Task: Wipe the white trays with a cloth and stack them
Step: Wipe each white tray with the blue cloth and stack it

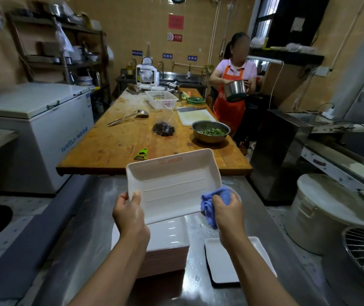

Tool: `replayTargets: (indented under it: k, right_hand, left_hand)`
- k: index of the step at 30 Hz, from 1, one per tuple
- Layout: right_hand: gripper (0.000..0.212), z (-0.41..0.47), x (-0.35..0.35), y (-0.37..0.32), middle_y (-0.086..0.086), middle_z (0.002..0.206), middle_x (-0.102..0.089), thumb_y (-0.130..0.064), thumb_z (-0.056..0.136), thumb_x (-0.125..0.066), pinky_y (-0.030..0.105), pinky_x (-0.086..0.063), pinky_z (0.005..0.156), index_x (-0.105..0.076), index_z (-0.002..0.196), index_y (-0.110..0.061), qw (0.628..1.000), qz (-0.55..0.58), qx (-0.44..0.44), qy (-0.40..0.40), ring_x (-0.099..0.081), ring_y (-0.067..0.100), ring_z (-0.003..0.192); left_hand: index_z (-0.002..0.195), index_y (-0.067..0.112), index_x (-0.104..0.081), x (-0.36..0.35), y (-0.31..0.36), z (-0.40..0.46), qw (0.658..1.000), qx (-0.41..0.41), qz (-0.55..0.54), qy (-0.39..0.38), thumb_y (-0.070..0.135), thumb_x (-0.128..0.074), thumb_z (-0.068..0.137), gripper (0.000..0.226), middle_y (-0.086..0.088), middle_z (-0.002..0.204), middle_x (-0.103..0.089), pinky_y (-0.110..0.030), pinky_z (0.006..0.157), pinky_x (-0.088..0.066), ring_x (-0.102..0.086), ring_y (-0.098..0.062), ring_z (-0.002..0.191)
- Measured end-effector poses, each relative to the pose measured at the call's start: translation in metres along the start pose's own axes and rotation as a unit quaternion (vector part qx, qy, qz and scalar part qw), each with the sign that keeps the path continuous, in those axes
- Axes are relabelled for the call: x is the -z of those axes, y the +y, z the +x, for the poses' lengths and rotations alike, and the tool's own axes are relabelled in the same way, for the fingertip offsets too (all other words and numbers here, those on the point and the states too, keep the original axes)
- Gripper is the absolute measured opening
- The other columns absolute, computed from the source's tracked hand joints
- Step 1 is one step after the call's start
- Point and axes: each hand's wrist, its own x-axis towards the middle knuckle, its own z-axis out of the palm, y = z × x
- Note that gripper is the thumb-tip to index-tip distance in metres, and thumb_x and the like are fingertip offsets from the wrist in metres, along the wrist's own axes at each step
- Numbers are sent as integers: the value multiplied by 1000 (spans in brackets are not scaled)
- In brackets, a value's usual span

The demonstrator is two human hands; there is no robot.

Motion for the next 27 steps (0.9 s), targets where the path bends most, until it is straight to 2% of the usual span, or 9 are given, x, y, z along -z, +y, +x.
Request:
replayTargets:
  k: [3, 5, 9, 12, 14, 16, 20, 24, 27]
  right_hand:
    - [9, 7, 8, -8, 20, 79, -64, -8, 88, -50, 22, -37, 38, -54, 96, -9, 1000, 0, -17, 22, -52, 21, 47]
    - [9, 12, 13, -16, 19, 81, -65, -8, 86, -52, 30, -46, 47, -53, 95, -9, 997, -40, 21, 63, -60, 29, 58]
    - [15, 7, 18, -32, 3, 79, -59, -8, 86, -61, 29, -50, 55, -49, 94, -12, 949, -138, 244, 142, -60, 23, 70]
    - [21, 0, 20, -33, 12, 80, -64, -9, 84, -69, 42, -56, 57, -52, 94, -2, 889, -175, 405, 123, -63, 25, 67]
    - [22, -5, 21, -25, 16, 78, -65, -15, 85, -66, 33, -58, 62, -51, 93, -2, 840, -182, 502, 91, -65, 19, 69]
    - [17, -13, 19, -17, 14, 78, -66, -22, 90, -57, 15, -52, 69, -48, 96, -9, 805, -180, 564, 39, -62, 10, 73]
    - [25, -20, 22, 2, 6, 110, -61, -8, 86, -62, 27, -53, 86, -52, 108, -5, 801, -173, 567, -87, -58, 8, 103]
    - [47, -30, 25, 18, 3, 144, -39, -21, 87, -56, 31, -33, 110, -43, 132, -16, 788, -262, 524, -187, -36, 15, 136]
    - [50, -38, 11, 16, 1, 154, -24, -37, 97, -38, 37, -25, 115, -35, 144, -21, 793, -306, 483, -210, -20, 16, 144]
  left_hand:
    - [80, 19, -58, -3, -9, -8, 998, 51, -5, -36, 17, -58, 91, 11, -6, 90, -62, -46, 83, -49, -56, -24, 84]
    - [100, 19, -62, -3, -11, -11, 986, 130, -26, -105, 26, -54, 95, 11, -6, 102, -64, -48, 91, -45, -59, -22, 88]
    - [148, 10, -24, 0, -6, -9, 928, 298, 48, -221, 76, -43, 75, 99, -17, 147, -34, -62, 106, -19, -40, -29, 131]
    - [145, 0, -19, -4, 10, -11, 889, 349, -37, -295, 86, -32, 69, 116, -28, 128, -51, -57, 85, -40, -58, -35, 107]
    - [134, -3, -38, -9, 24, -12, 867, 362, -74, -334, 85, -30, 72, 108, -29, 118, -59, -51, 83, -44, -60, -36, 107]
    - [111, -2, -54, -12, 35, -12, 863, 363, -93, -338, 71, -38, 83, 80, -29, 104, -65, -45, 80, -49, -64, -37, 98]
    - [96, -7, -55, -6, 34, -12, 878, 357, -129, -292, 21, -39, 99, 32, -22, 68, -68, -37, 44, -55, -68, -29, 52]
    - [107, 2, -58, 7, 17, -8, 890, 263, -163, -334, 17, -36, 99, 27, -23, 87, -71, -50, 58, -56, -71, -31, 71]
    - [118, 7, -57, 11, 12, -11, 878, 228, -187, -378, 19, -40, 94, 31, -24, 103, -69, -50, 66, -58, -70, -34, 85]
